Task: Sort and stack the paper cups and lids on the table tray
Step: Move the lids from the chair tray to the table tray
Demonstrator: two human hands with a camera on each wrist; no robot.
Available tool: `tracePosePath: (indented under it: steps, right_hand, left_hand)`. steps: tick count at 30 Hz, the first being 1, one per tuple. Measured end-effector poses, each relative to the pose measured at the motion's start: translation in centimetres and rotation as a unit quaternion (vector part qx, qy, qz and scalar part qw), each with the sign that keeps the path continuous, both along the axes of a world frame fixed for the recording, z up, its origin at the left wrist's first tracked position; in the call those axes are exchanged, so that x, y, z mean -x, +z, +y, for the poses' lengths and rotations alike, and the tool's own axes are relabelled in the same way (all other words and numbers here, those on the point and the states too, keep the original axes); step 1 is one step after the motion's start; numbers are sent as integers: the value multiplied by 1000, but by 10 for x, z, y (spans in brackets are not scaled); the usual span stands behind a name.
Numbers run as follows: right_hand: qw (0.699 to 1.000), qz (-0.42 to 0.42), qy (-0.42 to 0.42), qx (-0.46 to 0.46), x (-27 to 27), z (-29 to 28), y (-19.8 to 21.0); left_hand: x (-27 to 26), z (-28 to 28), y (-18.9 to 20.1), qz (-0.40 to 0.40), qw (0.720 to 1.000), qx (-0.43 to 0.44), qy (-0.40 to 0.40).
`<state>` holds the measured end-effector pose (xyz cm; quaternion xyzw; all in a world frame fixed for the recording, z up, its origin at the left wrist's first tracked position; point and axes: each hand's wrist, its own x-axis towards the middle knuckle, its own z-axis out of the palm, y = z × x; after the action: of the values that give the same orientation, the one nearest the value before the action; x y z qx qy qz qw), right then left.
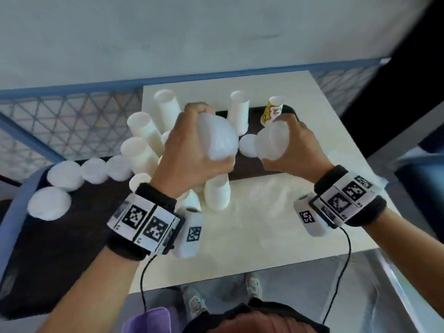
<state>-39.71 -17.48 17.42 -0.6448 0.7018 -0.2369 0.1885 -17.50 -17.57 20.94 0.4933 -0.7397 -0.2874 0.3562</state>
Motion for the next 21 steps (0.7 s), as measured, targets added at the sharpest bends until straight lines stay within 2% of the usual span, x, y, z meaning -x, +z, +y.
tracePosePath:
  steps: [6, 9, 12, 17, 21]
  right_hand:
    - [988, 30, -14, -153, 66, 18, -81]
    - [974, 31, -4, -224, 77, 24, -124]
    - [966, 28, 6, -256, 80, 21, -151]
    - [964, 51, 38, -257, 76, 3, -172]
    - [962, 73, 52, -260, 75, -5, -184]
  left_hand:
    - [97, 8, -87, -67, 990, -111, -62]
    - [121, 10, -139, -137, 971, -194, -36]
    - [134, 8, -181, -216, 942, -256, -7]
    - [154, -3, -211, -304, 916, -261, 23]
    - [165, -11, -224, -334, 905, -261, 45]
